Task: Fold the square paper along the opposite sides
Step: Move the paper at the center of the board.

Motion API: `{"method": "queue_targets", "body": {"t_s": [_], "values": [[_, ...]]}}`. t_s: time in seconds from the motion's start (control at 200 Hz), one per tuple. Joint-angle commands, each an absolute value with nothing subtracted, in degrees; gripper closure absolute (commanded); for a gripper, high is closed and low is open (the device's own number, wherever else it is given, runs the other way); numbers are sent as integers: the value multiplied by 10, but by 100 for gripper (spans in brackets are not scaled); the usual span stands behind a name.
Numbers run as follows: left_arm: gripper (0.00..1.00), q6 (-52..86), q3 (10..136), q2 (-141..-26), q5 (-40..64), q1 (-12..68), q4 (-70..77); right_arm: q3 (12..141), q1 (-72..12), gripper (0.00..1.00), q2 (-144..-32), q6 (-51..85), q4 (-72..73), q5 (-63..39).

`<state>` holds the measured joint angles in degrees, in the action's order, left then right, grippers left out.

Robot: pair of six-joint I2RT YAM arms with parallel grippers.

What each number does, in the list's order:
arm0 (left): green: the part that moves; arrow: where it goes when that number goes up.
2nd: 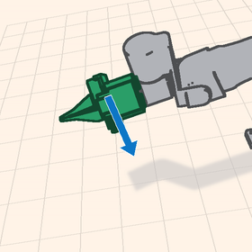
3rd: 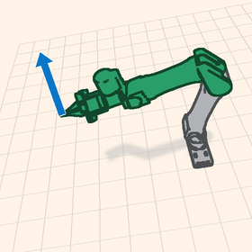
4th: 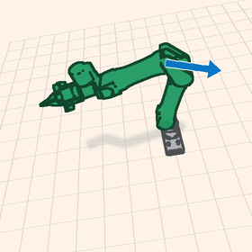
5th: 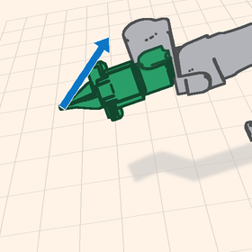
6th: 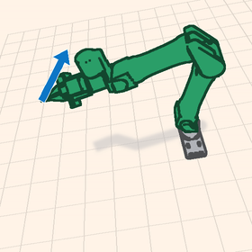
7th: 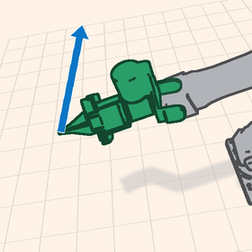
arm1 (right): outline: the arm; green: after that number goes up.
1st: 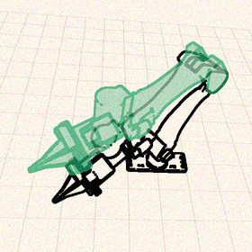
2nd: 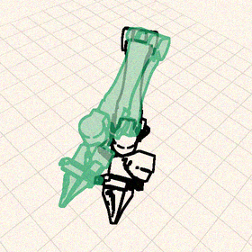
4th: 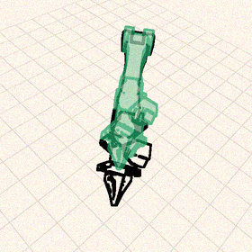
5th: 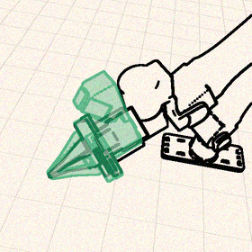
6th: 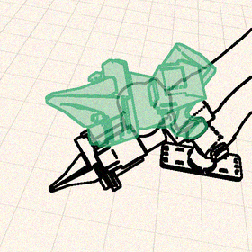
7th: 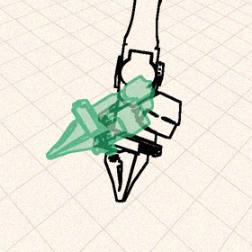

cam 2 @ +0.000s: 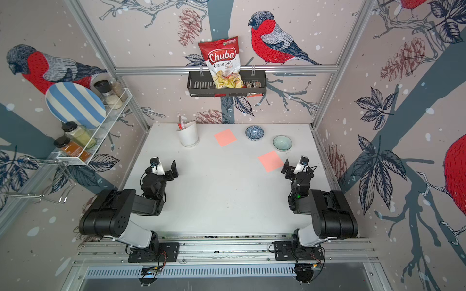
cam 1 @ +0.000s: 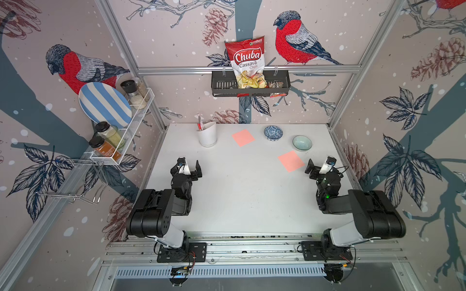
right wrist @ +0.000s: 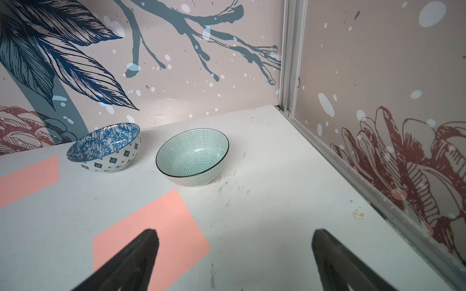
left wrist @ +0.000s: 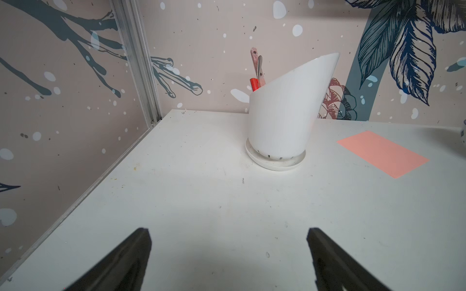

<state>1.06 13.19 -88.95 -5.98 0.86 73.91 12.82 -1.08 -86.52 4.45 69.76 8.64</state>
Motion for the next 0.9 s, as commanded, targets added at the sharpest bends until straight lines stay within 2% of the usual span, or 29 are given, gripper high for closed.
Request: {"method": "queue_targets", "body": {"t_s": [0.0,0.73,0.83,0.895], "values": [[2,10,134,-889,-54,7,743,128,-11,0,-863,43,703,93],[2,9,135,-889,-54,7,743,129,-11,0,-864,43,702,92],[2,8,134,-887,-50,8,745,128,-11,19,-862,42,704,92],[2,3,144,-867,-52,12,709,121,-29,22,-848,21,719,109]]}}
